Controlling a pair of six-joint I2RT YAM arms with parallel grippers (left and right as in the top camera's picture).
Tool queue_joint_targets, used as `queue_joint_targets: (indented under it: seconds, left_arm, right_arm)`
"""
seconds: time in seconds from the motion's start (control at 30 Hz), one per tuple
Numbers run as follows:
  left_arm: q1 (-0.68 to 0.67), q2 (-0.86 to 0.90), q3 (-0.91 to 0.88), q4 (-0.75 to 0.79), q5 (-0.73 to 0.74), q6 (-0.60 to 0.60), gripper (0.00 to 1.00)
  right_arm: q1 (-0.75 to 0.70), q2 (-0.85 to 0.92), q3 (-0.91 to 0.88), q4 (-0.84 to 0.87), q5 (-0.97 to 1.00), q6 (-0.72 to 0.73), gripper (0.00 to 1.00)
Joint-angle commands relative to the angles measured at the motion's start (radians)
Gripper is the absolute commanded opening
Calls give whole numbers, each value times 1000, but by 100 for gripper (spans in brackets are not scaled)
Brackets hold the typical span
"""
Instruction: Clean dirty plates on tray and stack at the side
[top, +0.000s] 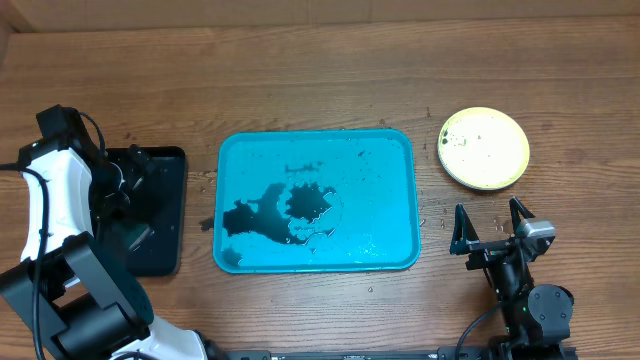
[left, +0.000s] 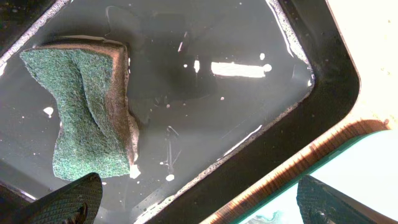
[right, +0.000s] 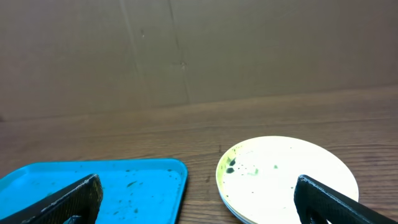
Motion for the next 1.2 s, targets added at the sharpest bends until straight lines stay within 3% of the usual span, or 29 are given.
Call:
queue_joint_targets:
  seconds: [0.0, 0.97, 1.17]
  left_arm:
    - [8, 8, 18, 0, 3, -2, 100]
    - [8, 8, 18, 0, 3, -2, 100]
    - [9, 5, 18, -64, -44, 62, 100]
  right_arm:
    - [6, -8, -10, 8, 16, -3, 100]
    - [6, -8, -10, 8, 16, -3, 100]
    - [6, -8, -10, 8, 16, -3, 100]
